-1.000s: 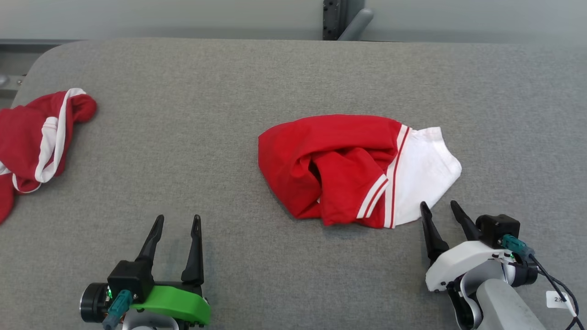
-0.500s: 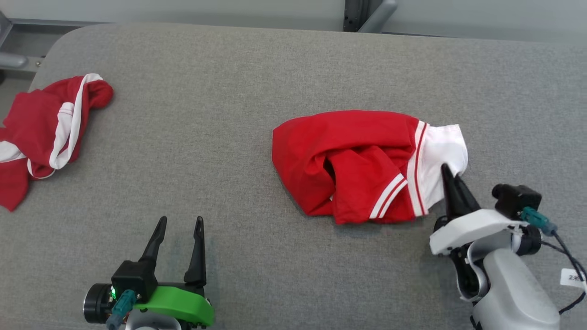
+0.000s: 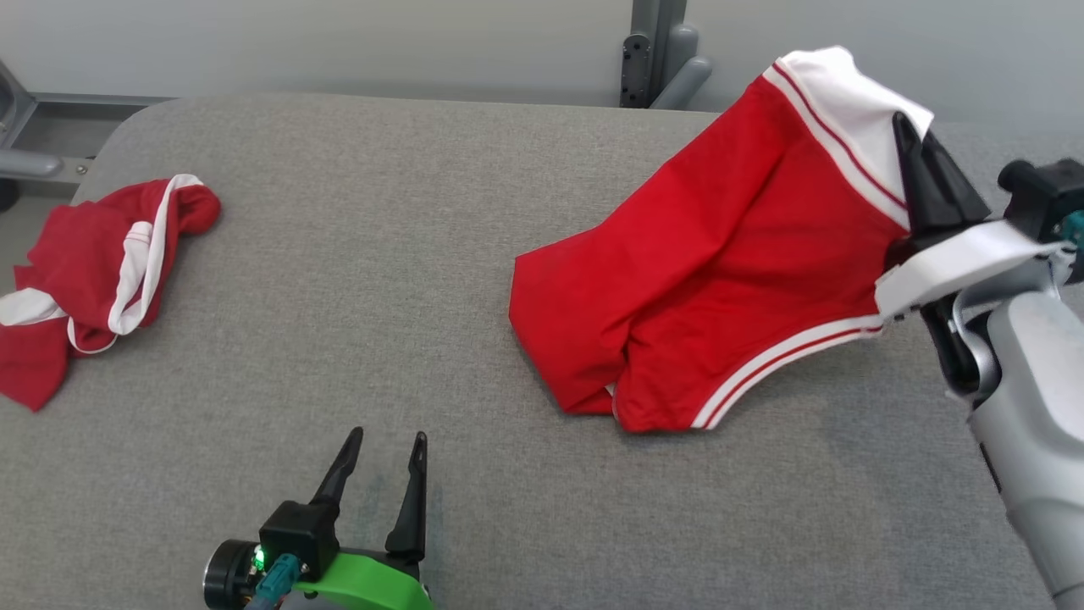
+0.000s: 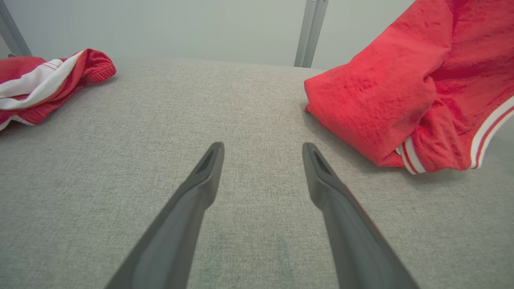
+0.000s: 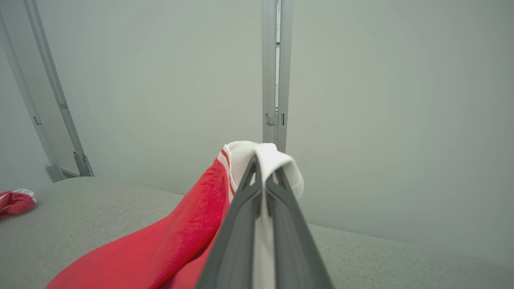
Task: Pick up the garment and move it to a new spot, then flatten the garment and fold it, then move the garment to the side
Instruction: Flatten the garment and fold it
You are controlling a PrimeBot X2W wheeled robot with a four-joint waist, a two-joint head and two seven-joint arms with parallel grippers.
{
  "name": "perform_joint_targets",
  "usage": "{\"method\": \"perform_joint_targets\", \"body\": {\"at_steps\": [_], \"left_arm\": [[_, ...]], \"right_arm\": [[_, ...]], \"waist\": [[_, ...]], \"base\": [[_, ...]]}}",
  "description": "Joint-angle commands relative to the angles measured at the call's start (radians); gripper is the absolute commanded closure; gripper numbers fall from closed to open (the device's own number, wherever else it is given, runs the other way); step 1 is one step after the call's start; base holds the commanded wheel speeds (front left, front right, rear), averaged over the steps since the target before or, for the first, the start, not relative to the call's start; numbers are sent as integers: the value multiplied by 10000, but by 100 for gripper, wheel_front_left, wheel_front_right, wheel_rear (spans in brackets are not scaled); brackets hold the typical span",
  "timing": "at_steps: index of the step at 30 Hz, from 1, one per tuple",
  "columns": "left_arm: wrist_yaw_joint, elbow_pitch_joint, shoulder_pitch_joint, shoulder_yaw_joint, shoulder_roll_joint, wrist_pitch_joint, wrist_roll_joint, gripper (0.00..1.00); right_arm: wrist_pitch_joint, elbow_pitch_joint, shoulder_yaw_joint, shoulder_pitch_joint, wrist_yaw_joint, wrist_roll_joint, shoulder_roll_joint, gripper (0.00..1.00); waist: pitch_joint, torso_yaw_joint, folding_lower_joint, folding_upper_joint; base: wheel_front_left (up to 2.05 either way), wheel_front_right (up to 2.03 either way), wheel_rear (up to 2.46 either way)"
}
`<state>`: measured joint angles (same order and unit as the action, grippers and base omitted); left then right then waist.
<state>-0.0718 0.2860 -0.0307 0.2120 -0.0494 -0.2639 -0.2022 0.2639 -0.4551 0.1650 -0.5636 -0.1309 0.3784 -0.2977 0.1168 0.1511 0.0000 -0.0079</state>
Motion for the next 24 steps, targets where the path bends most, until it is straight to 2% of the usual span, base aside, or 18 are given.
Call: {"method": "perform_joint_targets", "body": {"at_steps": [1, 8, 13, 15, 19, 24], "left_arm": [[-51, 10, -18, 115, -22, -8, -110, 0], [-10, 6, -330, 457, -23, -8, -176, 0], [30, -31, -679, 737, -18, -8, -266, 0], [73, -48, -755, 820, -18, -7, -346, 0], [216, -93, -732, 850, -18, -8, -491, 0], [285, -32, -621, 750, -20, -7, -458, 0]], "right_arm": [[11, -390, 226, -637, 3, -152, -340, 100], [9, -2029, 447, -2637, 5, -871, -1397, 100], [-81, -4031, -650, -4230, 5, -2376, -2069, 100], [-245, -4669, -1150, -4539, 5, -2928, -2092, 0], [-122, -5199, -1747, -4660, 5, -3692, -1634, 0], [14, -4993, -1646, -4086, 6, -3598, -818, 0]], "waist": [[170, 300, 0, 79], [783, 1157, 0, 79], [1510, 2103, 0, 79], [1681, 2308, 0, 79], [1760, 2338, 0, 79], [1558, 1823, 0, 79]], "base": [[0, 0, 0], [0, 0, 0], [0, 0, 0], [0, 0, 0], [0, 0, 0], [0, 0, 0]]}}
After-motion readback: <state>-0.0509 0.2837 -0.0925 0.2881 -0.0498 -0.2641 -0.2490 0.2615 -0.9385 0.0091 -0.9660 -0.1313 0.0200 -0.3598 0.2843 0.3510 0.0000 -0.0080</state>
